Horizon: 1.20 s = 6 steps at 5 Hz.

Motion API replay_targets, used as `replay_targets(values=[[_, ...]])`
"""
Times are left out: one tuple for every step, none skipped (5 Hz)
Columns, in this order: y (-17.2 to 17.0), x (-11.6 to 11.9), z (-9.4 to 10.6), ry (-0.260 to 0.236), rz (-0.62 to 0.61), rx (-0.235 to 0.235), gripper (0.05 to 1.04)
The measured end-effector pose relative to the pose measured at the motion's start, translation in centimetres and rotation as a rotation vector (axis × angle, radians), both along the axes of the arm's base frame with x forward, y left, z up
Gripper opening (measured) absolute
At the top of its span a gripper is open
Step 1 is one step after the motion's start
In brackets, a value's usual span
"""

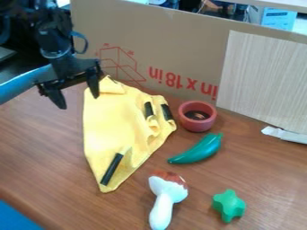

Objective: Unfold cloth from top right to bottom left

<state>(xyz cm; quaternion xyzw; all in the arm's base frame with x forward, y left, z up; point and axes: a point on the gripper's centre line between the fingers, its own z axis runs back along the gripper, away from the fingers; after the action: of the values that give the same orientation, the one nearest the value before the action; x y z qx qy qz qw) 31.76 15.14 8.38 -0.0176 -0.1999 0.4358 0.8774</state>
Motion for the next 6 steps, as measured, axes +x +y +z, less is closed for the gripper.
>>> replay_targets(values=[[-1.7,1.9,1.0,0.011,0.016,-0.019,1.001],[-2.8,3.5,0.4,0.05,0.006,-0.042,1.001],[-3.8,5.4,-0.8,0.087,-0.047,-0.056,1.001],[-4.0,6.5,-1.5,0.087,-0.082,-0.061,1.001],[-4.5,7.4,-2.4,0.089,-0.119,-0.053,1.001],[-5.7,7.9,-2.8,0.094,-0.145,-0.058,1.001]])
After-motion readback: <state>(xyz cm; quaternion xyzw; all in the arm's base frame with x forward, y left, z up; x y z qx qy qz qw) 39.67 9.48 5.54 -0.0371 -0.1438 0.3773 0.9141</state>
